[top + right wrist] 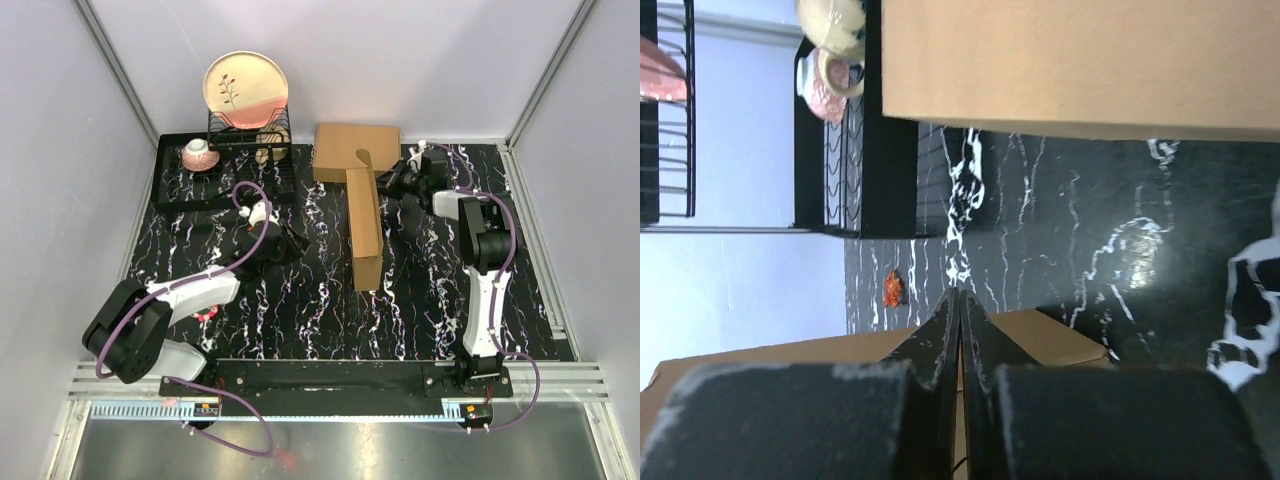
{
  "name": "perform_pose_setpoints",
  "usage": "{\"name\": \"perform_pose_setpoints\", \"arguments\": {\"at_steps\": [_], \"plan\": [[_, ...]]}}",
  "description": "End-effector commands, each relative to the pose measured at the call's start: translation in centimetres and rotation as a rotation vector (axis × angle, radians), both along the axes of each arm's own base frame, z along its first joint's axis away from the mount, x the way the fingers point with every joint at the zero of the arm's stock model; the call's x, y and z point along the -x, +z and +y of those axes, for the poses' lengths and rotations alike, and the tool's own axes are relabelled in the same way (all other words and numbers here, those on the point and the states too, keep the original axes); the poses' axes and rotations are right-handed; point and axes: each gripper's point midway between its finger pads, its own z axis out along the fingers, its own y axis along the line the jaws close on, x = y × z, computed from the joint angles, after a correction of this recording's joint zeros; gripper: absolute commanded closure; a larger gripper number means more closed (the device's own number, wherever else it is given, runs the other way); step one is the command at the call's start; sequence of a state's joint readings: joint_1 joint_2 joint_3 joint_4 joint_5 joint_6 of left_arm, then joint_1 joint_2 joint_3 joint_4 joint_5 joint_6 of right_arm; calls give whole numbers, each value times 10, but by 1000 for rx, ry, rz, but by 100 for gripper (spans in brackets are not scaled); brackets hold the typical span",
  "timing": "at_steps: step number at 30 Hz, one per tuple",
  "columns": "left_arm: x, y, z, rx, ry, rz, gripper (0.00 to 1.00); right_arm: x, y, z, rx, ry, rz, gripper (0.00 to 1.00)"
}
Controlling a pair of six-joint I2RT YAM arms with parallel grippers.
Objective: Fold the paper box
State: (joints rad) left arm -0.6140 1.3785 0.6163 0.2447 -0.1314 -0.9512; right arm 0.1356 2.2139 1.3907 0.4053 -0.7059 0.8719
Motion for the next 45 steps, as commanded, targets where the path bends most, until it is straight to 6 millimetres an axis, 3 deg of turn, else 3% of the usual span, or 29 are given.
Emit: {"name": "perform_pose_setpoints", "arguments": {"at_steps": [1, 5, 9, 15, 22, 26, 34, 45], "plan": [[-7, 19, -6, 57, -3, -51, 70, -19, 49, -27, 70, -115, -113, 95], [-5, 25, -3, 54, 5, -63, 70, -21, 51, -45, 105, -209, -105, 96], [-1, 32, 5, 41, 19, -73, 70, -10, 50, -41, 77, -176, -96, 96], [10, 50, 15, 46, 23, -100, 70, 14, 41, 3, -6, 32, -70, 97], [24, 54, 36, 25, 61, -123, 70, 42, 37, 49, -43, 271, -72, 97], [30, 58, 42, 18, 68, -132, 69, 55, 37, 64, -68, 379, -73, 96], [36, 66, 54, 2, 89, -156, 69, 78, 27, 76, -78, 518, -62, 96], [34, 52, 52, -20, 89, -117, 69, 125, -2, 86, -165, 595, 43, 94]]}}
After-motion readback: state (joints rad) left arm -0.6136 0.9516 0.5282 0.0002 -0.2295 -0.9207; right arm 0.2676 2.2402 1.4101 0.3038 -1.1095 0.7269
